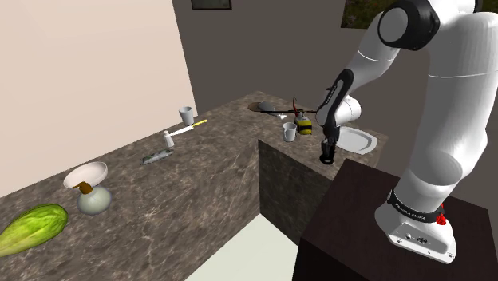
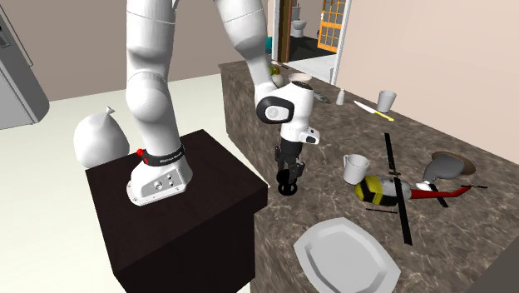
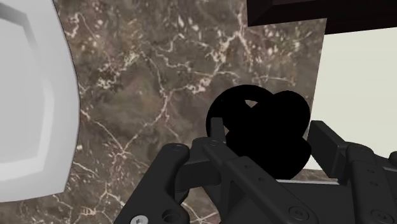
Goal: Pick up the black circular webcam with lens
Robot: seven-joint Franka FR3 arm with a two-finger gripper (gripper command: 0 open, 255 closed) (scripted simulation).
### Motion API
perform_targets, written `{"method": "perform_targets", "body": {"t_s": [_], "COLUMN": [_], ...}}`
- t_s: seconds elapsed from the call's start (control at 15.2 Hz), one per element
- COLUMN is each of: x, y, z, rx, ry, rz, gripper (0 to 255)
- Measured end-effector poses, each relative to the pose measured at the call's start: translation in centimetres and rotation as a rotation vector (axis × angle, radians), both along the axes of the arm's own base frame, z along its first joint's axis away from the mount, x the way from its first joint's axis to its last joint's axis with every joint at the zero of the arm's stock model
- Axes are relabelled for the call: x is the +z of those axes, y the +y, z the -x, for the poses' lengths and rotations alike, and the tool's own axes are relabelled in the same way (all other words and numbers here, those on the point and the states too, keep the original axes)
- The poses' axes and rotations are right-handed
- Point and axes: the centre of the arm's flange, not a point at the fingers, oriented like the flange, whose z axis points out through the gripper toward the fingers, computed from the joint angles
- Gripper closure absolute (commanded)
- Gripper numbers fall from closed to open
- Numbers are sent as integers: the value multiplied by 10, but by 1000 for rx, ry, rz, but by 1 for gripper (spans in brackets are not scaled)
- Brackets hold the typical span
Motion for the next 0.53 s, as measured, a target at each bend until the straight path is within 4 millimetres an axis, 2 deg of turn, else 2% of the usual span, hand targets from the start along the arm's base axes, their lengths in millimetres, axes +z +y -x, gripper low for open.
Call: {"method": "perform_targets", "body": {"t_s": [0.53], "x": [40], "y": [0], "z": [-1], "rx": [0], "ry": [0], "rz": [0], "gripper": [255]}}
